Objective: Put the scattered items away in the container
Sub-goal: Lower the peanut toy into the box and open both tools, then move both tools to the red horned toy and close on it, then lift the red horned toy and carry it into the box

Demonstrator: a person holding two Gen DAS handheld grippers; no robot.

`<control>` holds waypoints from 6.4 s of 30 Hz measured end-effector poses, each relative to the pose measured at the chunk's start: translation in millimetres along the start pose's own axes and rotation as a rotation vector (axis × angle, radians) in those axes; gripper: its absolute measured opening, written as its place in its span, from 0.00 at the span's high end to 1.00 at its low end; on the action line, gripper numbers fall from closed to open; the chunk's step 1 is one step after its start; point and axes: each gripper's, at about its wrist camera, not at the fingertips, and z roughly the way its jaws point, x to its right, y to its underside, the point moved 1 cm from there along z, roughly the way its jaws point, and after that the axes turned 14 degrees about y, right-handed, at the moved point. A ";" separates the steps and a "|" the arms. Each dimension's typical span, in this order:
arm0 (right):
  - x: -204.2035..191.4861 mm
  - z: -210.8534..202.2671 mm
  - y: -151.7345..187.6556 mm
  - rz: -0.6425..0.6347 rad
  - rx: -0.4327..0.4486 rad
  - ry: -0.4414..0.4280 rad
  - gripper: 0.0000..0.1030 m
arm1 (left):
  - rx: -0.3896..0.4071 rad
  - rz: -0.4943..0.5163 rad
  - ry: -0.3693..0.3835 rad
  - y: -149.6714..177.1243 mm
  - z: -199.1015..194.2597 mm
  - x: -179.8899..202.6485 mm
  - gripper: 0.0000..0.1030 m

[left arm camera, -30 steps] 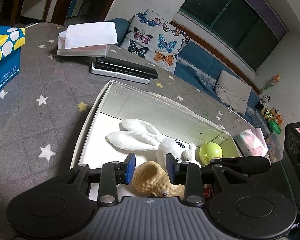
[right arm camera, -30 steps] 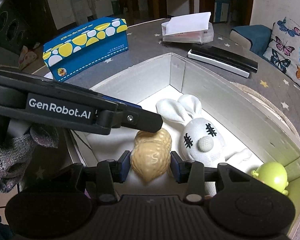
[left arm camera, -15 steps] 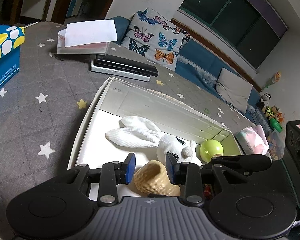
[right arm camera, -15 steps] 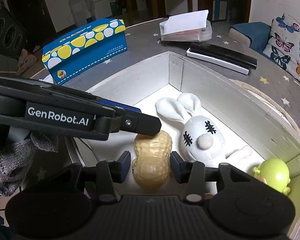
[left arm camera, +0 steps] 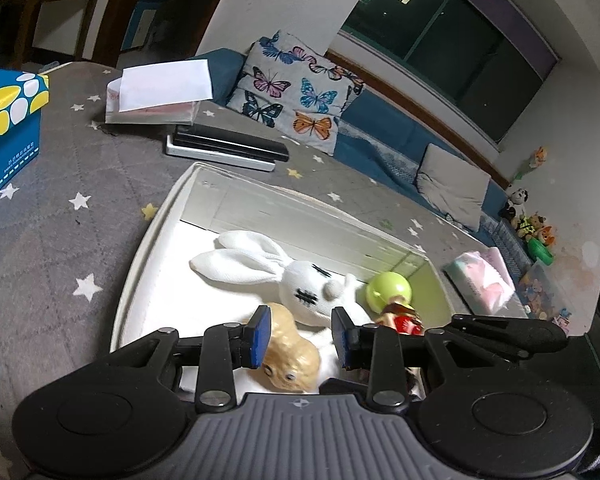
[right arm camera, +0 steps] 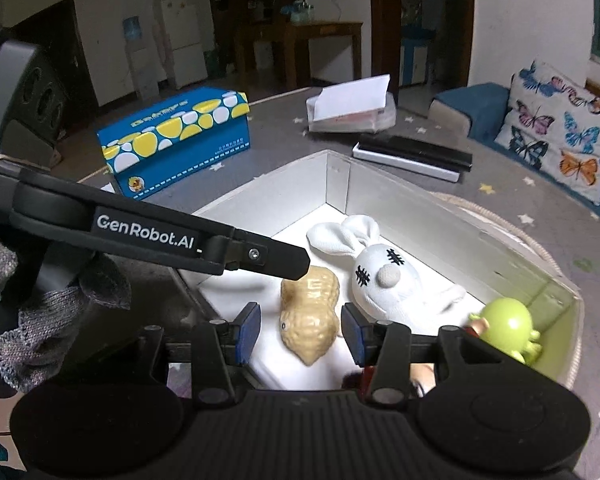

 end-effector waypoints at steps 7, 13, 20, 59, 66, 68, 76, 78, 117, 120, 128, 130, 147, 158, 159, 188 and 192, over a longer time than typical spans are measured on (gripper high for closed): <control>-4.2 -37.8 18.3 0.014 0.075 0.055 0.52 | 0.012 0.021 0.023 15.7 -14.5 19.9 0.66; -10.8 -67.9 39.1 0.039 0.139 0.103 0.43 | 0.028 0.049 0.033 30.4 -28.1 33.3 0.66; -19.7 -94.5 74.1 0.073 0.181 0.172 0.36 | 0.030 0.055 0.051 49.5 -37.2 42.3 0.66; 3.8 -88.5 158.2 0.351 0.116 0.223 0.43 | -0.200 0.087 0.191 102.7 19.4 81.9 0.66; 3.0 -83.1 158.0 0.356 0.110 0.212 0.51 | -0.222 0.087 0.198 105.3 25.1 82.7 0.65; 3.7 -81.8 158.7 0.358 0.106 0.210 0.51 | -0.225 0.097 0.200 106.2 25.7 84.2 0.64; 3.8 -80.7 161.0 0.364 0.105 0.205 0.52 | -0.237 0.114 0.197 108.5 25.3 86.2 0.62; 1.7 -80.4 160.8 0.356 0.105 0.214 0.52 | -0.242 0.108 0.196 109.7 25.9 86.4 0.60; -38.6 -98.3 138.4 0.190 0.172 0.267 0.53 | -0.136 0.042 0.231 108.5 -20.6 77.8 0.58; -38.7 -100.9 124.9 0.163 0.201 0.271 0.53 | -0.100 0.051 0.235 97.7 -27.6 78.9 0.58; -31.2 -92.7 81.8 0.098 0.265 0.269 0.53 | -0.011 0.082 0.223 59.5 -34.2 77.7 0.58; -28.1 -86.8 70.1 0.087 0.271 0.266 0.53 | 0.003 0.084 0.217 49.5 -32.1 74.2 0.58; 8.5 -8.1 21.9 0.124 0.170 0.175 0.53 | -0.023 0.018 0.160 0.1 22.3 20.9 0.58; 26.6 17.2 20.4 0.167 0.101 0.137 0.53 | -0.071 0.005 0.143 -4.5 43.4 9.7 0.58; 27.0 18.5 20.6 0.168 0.096 0.135 0.53 | -0.074 0.003 0.142 -4.5 44.5 9.0 0.58; 22.2 20.3 24.4 0.150 0.070 0.140 0.51 | -0.072 0.009 0.091 0.4 41.4 4.9 0.59; 20.9 17.9 25.1 0.153 0.075 0.141 0.51 | -0.062 0.012 0.087 1.6 36.9 5.6 0.59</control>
